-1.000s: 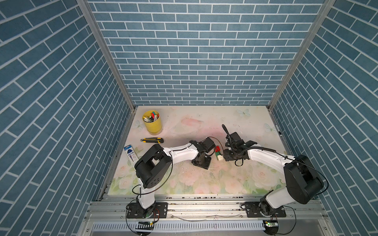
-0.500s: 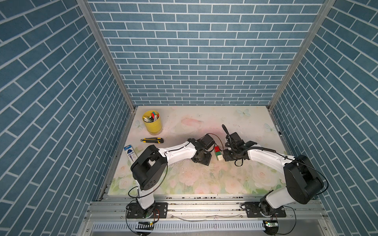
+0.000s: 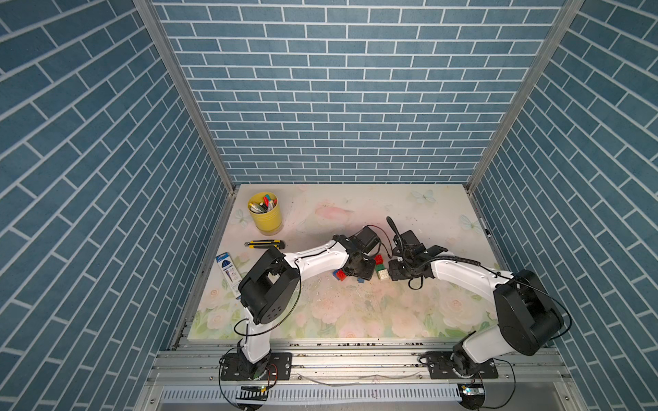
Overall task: Assemble the letter y with lego
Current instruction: Adjust the lego brick at the center of the board.
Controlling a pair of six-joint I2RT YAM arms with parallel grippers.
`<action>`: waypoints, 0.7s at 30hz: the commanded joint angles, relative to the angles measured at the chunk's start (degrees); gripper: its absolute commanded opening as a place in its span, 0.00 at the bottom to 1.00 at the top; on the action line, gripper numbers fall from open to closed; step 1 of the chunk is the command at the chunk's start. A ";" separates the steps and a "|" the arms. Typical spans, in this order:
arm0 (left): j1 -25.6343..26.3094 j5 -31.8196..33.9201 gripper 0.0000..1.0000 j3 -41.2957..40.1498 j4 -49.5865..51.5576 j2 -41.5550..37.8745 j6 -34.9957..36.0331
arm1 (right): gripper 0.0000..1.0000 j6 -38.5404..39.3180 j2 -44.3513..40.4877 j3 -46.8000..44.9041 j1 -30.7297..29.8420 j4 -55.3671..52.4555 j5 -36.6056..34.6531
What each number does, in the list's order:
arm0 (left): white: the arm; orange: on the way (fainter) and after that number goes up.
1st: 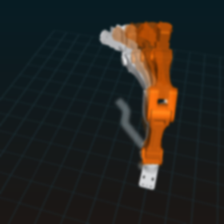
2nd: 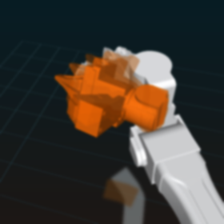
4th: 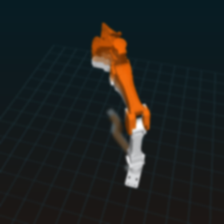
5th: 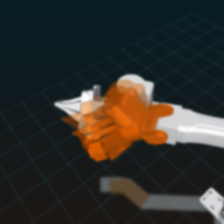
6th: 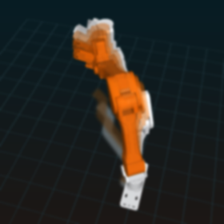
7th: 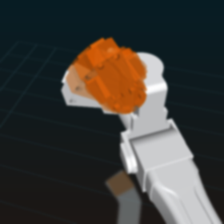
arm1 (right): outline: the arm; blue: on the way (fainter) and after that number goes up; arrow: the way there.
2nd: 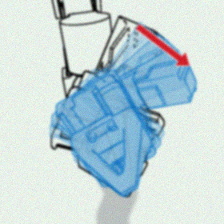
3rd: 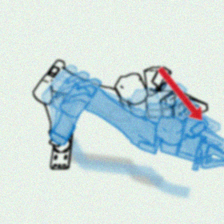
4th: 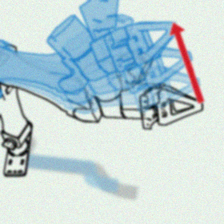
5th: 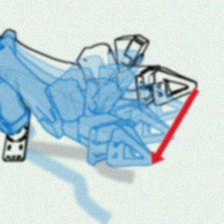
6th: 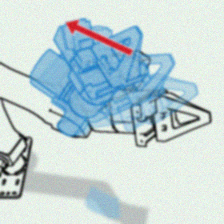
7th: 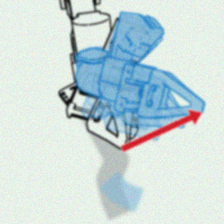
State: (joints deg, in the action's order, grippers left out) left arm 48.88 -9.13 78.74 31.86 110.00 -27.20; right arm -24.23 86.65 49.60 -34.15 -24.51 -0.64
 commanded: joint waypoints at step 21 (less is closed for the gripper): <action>-7.04 7.32 0.57 -24.65 -0.22 -24.52 -6.64 | 0.56 -7.35 11.66 20.44 -10.45 -12.05 5.45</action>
State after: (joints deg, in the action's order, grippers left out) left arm 42.35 -3.42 55.48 31.86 86.83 -32.84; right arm -28.27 95.09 68.23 -44.60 -32.62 4.12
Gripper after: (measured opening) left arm 0.566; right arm 0.561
